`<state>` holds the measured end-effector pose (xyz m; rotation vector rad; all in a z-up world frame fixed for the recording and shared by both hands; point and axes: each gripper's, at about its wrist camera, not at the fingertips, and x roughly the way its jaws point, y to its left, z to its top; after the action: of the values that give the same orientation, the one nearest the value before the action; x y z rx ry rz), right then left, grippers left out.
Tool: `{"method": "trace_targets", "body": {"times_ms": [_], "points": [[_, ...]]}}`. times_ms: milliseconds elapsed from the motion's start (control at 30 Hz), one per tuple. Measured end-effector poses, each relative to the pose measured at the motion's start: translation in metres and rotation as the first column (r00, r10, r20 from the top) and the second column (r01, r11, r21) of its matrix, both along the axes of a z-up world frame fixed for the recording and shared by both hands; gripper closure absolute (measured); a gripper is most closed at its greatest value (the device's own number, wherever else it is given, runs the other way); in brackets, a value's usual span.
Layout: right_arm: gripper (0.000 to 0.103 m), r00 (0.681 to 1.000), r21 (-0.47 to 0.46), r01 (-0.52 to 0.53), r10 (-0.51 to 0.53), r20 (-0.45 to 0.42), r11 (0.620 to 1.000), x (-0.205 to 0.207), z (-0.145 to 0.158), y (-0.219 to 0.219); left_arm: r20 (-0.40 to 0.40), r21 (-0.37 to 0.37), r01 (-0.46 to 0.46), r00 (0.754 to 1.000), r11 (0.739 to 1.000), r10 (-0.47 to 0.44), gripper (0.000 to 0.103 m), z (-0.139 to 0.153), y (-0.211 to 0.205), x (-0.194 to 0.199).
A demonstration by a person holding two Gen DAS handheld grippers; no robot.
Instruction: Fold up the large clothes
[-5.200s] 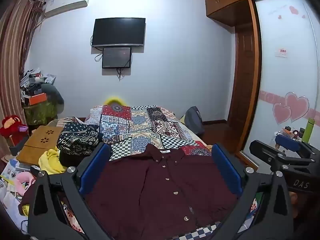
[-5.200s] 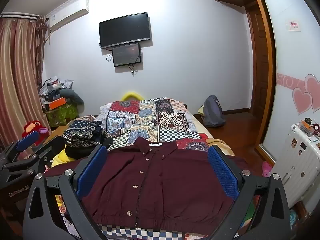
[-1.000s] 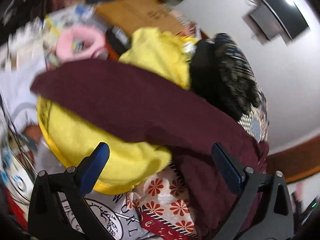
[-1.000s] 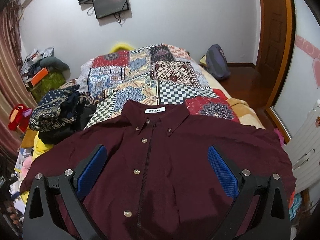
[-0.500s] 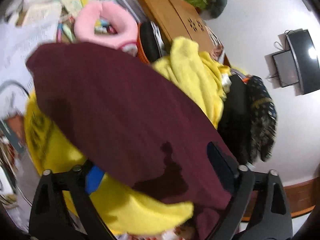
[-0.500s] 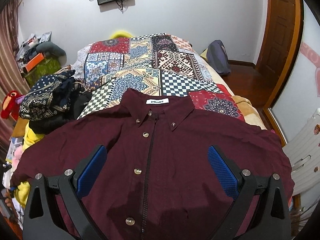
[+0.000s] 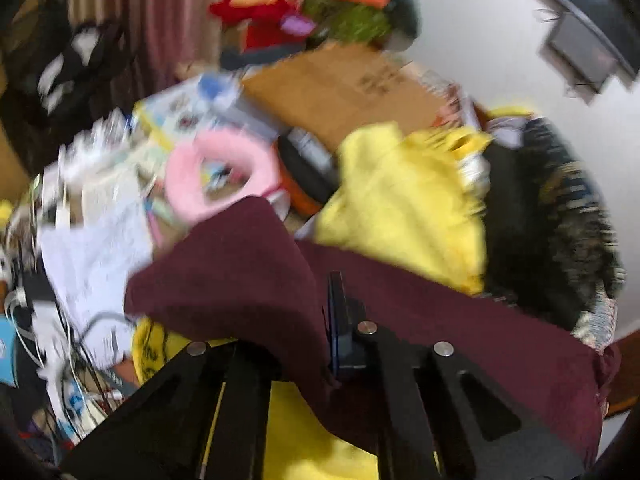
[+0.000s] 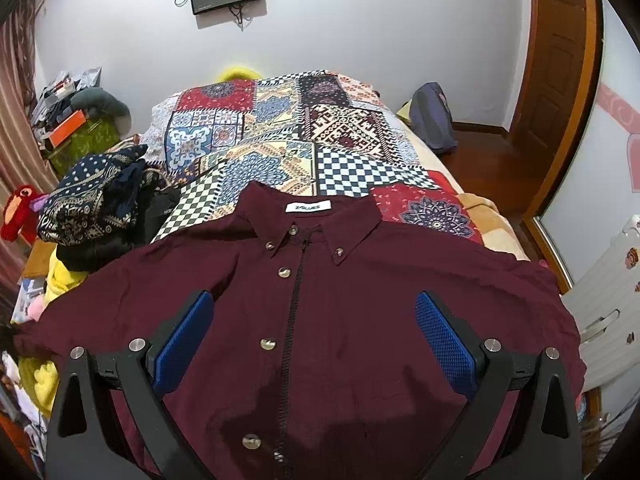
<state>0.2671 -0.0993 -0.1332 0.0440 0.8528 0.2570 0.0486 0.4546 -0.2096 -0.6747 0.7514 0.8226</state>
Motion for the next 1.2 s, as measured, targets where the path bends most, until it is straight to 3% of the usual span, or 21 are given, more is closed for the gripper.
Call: {"method": "trace_targets", "body": {"times_ms": [167,300,433,567,667,767,1067,1200], "points": [[0.003,1.0,0.005,0.02,-0.02,0.02,1.0,0.005,0.002,-0.013,0.135,0.138,0.113,0.982,0.984,-0.132,0.097,0.076,-0.039,0.023],[0.003,0.999,0.006,0.029,-0.029,0.041,1.0,0.006,0.003,-0.023,0.219,0.267,0.22,0.934,0.938,-0.282,0.098,0.134,-0.09,0.047],[0.003,0.998,-0.001,0.035,-0.035,0.057,0.999,0.01,0.003,-0.034,0.272,0.355,0.339,0.854,0.871,-0.443,0.098,0.176,-0.149,0.076],[0.003,0.997,0.012,0.045,-0.045,0.056,0.999,0.012,0.001,-0.046,0.303,0.38,0.482,0.741,0.789,-0.599,0.098,0.196,-0.209,0.116],[0.003,0.997,0.029,0.049,-0.051,0.05,0.998,0.012,0.0,-0.055,0.269,0.397,0.567,0.68,0.722,-0.682,0.098,0.195,-0.255,0.144],[0.003,0.997,0.039,0.058,-0.059,0.044,0.998,0.009,-0.002,-0.064,0.23,0.367,0.674,0.602,0.641,-0.765,0.098,0.179,-0.303,0.177],[0.003,0.995,0.049,0.1,-0.101,0.011,0.994,0.004,-0.012,-0.094,-0.023,0.13,0.909,0.403,0.397,-0.915,0.098,0.067,-0.441,0.234],[0.003,0.993,0.052,0.118,-0.118,-0.016,0.992,0.003,-0.018,-0.103,-0.105,0.054,0.945,0.326,0.322,-0.94,0.097,0.028,-0.475,0.224]]}}
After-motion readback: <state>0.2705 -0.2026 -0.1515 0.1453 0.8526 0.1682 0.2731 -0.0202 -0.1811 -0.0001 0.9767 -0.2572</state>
